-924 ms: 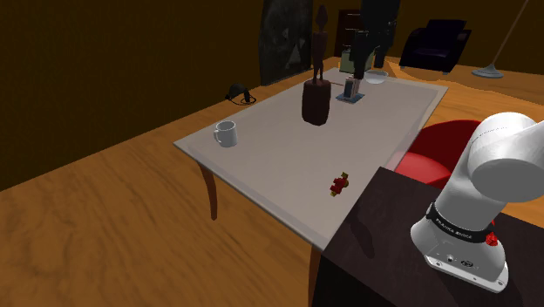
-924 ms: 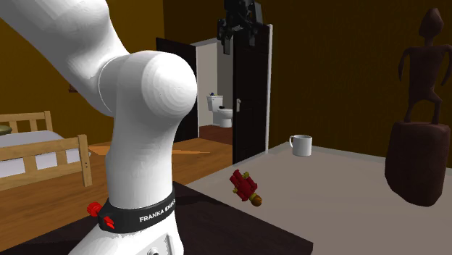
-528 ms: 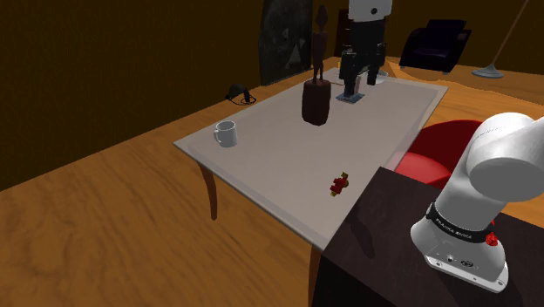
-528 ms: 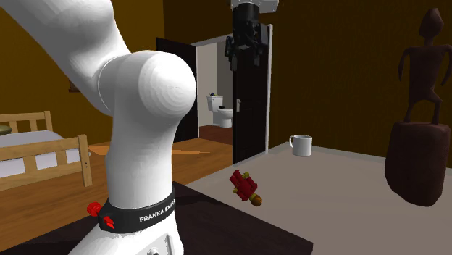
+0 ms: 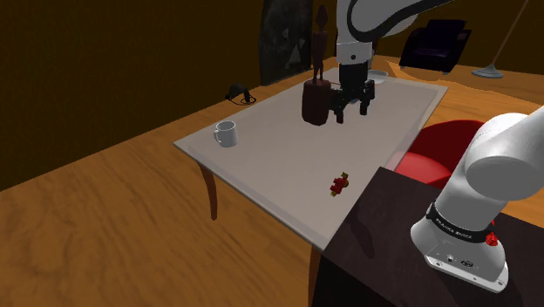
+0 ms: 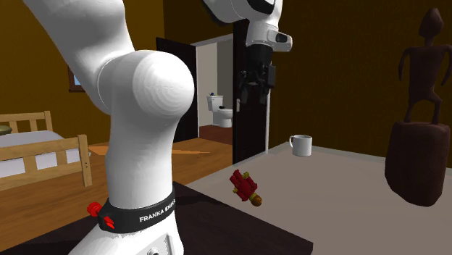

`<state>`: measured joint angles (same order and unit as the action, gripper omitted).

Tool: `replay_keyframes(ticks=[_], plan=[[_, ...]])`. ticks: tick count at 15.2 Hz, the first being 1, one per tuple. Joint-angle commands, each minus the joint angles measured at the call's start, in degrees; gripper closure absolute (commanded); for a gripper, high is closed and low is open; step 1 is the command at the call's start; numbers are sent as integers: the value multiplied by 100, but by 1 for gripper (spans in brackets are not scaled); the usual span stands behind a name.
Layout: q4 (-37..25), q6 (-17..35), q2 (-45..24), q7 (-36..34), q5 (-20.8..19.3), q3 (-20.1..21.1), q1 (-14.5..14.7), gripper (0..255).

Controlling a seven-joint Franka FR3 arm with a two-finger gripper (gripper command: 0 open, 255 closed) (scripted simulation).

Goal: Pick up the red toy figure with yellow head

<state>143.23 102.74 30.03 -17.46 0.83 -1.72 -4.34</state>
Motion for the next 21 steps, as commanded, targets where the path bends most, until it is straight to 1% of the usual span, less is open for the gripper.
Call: replay_keyframes(ticks=[1, 6, 10, 14, 18, 21], plan=[[150, 345, -326, -106, 66, -66, -72, 0], [429, 1114, -1153, -312, 279, -229, -215, 0], [561, 1735, -1916, -402, 526, -364, -300, 0], [604, 2334, -2760, -398, 883, -483, -366, 0], [551, 2882, -3671, -280, 1381, -544, -444, 0], [529, 3070, -3912, -198, 1493, -521, -457, 0]])
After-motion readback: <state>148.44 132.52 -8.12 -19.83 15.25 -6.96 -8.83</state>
